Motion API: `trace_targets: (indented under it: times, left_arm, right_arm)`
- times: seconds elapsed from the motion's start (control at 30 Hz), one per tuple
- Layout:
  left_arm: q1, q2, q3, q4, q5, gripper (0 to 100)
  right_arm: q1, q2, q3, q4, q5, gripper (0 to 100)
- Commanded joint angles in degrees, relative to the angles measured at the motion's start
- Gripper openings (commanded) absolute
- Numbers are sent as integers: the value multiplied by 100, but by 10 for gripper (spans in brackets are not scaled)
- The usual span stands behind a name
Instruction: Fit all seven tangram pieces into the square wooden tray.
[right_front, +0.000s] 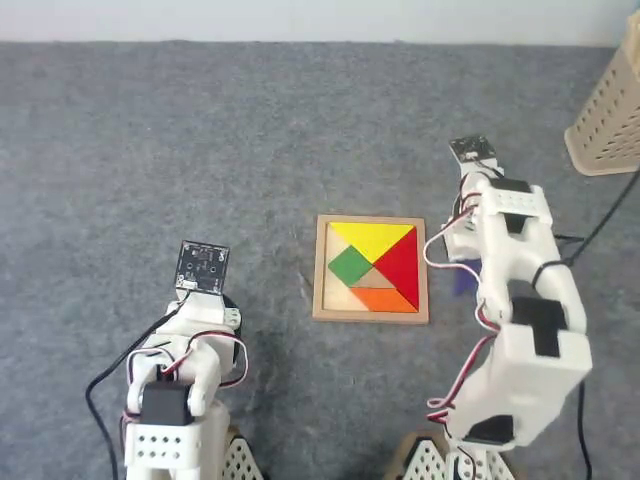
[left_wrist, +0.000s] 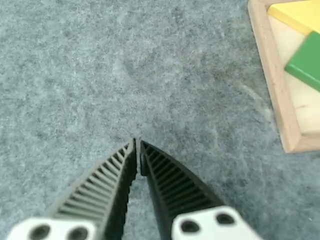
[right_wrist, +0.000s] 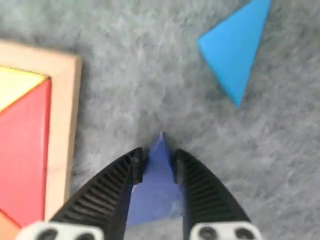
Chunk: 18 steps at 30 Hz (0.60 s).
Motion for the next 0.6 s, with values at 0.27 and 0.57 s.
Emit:
trace_targets:
  times: [0.27,0.57]
  left_arm:
    - [-26,-18,-31,26,53,11]
    - [-26,-18,-31,26,53,11]
  right_arm:
    - [-75,-2378,1055,-163,97,46]
    - [-84,-2826,1495,-110,70,53]
